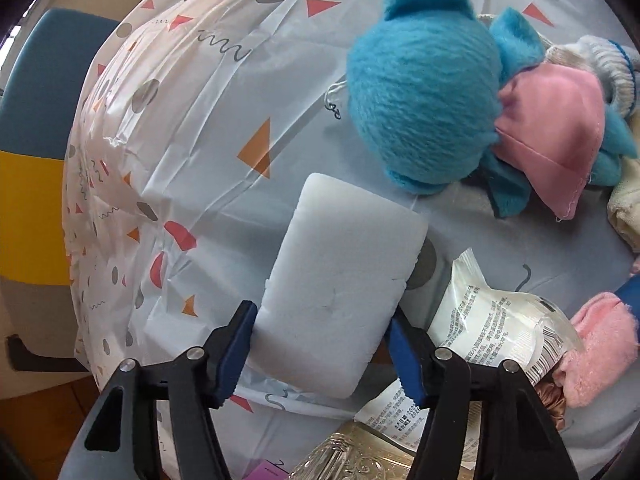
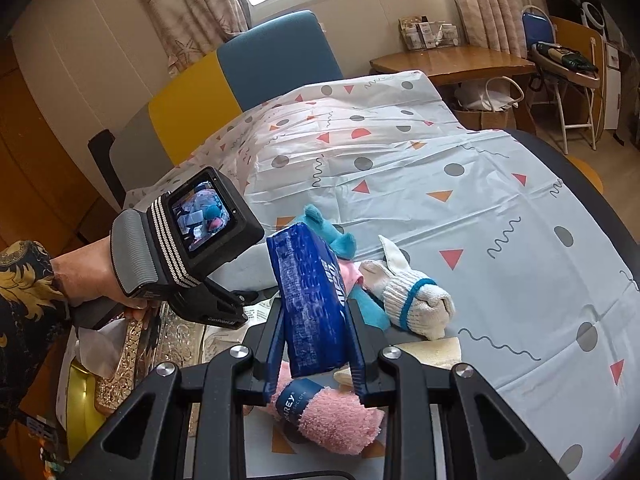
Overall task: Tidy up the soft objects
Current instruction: 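Grasp the white sponge bar with the left gripper and lift it, then carry the white sponge bar into the gold tray and open the left gripper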
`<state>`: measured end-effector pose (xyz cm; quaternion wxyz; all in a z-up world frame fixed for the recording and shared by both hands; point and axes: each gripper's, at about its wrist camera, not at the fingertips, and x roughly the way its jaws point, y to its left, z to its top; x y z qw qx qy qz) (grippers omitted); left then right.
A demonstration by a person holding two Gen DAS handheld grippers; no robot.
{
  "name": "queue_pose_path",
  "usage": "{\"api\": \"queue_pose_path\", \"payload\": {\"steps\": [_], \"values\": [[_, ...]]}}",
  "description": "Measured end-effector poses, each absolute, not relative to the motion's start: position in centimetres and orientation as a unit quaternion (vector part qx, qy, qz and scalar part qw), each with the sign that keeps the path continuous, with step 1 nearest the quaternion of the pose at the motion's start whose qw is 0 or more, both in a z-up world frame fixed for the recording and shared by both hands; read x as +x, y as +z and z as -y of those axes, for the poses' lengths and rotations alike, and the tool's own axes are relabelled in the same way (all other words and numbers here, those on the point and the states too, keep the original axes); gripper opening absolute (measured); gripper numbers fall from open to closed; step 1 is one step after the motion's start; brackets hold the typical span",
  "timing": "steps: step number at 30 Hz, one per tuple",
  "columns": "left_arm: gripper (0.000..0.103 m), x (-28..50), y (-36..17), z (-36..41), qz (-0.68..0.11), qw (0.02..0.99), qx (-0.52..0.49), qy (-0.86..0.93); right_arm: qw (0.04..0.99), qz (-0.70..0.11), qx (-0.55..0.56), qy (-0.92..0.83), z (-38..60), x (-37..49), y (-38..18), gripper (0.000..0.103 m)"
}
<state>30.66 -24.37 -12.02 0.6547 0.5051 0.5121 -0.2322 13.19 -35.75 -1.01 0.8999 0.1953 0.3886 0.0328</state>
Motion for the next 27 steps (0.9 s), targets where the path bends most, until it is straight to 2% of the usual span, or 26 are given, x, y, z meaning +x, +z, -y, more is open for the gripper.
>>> {"api": "queue_pose_path", "payload": {"steps": [3, 10, 17, 27], "values": [[0.057, 30.5, -11.8, 24.2, -0.51, 0.661, 0.499, -0.232, 0.9, -0.389, 0.193, 0.031, 35.7, 13.3, -1.1, 0.027], [0.056, 30.6, -8.3, 22.6, -0.502, 0.719, 0.426, -0.223, 0.9, -0.393, 0.186, 0.03, 35.6, 13.4, -1.4, 0.027], [0.057, 32.3, -0.8, 18.5, -0.509, 0.803, 0.248, -0.187, 0.899, -0.41, 0.143, 0.048, 33.6, 13.8, -2.3, 0.027], [0.057, 31.2, 10.7, 5.0, -0.457, 0.885, 0.059, -0.073, 0.903, -0.414, 0.104, 0.054, 31.8, 13.8, -2.9, 0.027]]}}
